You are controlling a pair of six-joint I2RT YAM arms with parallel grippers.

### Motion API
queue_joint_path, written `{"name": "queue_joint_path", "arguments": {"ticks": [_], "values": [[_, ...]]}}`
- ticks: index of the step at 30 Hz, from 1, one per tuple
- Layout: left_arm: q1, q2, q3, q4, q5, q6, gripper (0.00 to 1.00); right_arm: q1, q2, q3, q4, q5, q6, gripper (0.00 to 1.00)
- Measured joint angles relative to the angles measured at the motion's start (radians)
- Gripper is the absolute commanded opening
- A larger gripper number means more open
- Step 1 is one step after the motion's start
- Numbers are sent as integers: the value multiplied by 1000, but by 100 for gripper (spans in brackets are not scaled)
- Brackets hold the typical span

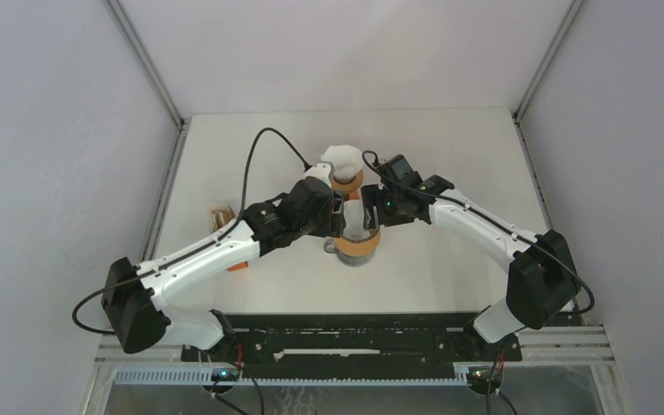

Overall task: Place the coffee filter in the dripper
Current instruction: Place the coffee filter in the coffee dripper.

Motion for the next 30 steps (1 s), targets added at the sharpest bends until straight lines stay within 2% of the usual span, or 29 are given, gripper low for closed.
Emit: {"name": "queue_joint_path", "arguments": {"ticks": [9,30], "values": [[32,-35,-21,48,12,-16,66,6,0,0,1,3,0,77],[42,43,-21,29,12,-16,62,7,0,0,1,9,0,77]]}}
